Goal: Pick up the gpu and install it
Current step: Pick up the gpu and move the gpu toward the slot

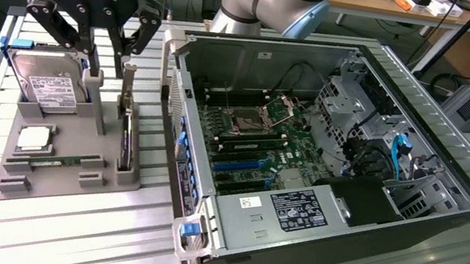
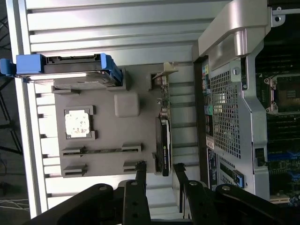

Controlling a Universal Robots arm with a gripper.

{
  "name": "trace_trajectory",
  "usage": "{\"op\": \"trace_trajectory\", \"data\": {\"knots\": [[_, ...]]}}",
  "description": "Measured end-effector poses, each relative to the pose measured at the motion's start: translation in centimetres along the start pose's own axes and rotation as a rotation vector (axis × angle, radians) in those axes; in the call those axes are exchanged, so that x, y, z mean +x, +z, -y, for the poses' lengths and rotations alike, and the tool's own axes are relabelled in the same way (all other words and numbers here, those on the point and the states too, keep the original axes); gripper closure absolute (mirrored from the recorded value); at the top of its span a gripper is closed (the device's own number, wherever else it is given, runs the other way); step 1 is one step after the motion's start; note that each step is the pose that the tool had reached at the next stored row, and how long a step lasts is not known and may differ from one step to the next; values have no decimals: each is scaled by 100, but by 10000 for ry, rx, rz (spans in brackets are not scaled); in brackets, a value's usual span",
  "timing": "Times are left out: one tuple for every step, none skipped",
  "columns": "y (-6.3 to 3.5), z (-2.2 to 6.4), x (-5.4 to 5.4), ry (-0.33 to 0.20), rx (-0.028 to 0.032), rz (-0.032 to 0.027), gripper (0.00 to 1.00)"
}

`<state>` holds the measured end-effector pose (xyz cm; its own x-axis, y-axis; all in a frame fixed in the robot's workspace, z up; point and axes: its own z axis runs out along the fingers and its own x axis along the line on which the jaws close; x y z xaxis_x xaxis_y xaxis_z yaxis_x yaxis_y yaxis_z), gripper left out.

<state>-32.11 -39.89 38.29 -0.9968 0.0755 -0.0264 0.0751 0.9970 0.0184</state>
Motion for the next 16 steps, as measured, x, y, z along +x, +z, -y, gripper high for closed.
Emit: {"op": "trace_trajectory", "data": {"knots": [[7, 0, 0, 0, 1, -1, 64], [13, 0, 0, 0, 1, -1, 64], [18, 0, 1, 1, 1, 0, 64], [21, 0, 1, 0, 0, 0, 64], [25, 1, 1, 0, 1, 0, 64], [28, 1, 1, 0, 1, -1, 64], [33, 1, 1, 0, 0, 0, 64], [36, 1, 1, 0, 1, -1, 64], [38, 1, 1, 0, 1, -1, 64], [42, 1, 1, 0, 0, 0, 64], [44, 1, 1, 0, 1, 0, 64], [48, 1, 2, 0, 1, 0, 64], [51, 1, 2, 0, 0, 0, 64], [53, 1, 2, 0, 1, 0, 64], [57, 1, 2, 0, 1, 0, 64], [60, 1, 2, 1, 0, 0, 64]]}}
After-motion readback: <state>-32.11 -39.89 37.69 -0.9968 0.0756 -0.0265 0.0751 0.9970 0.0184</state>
